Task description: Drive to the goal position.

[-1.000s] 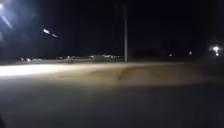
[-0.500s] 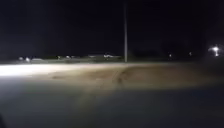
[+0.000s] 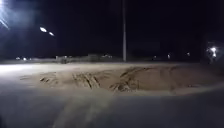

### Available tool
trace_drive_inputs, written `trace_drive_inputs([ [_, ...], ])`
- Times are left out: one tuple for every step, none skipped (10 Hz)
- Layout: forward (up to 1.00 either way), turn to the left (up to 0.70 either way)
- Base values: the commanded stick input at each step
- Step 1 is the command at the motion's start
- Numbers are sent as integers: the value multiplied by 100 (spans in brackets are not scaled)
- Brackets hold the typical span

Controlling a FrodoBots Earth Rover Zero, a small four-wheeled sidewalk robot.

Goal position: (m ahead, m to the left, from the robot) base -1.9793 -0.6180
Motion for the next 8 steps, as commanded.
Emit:
trace_drive_inputs([
  [0,0],
  [0,0],
  [0,0],
  [70,0],
  [70,0],
  [70,0],
  [70,-27],
  [70,-27],
])
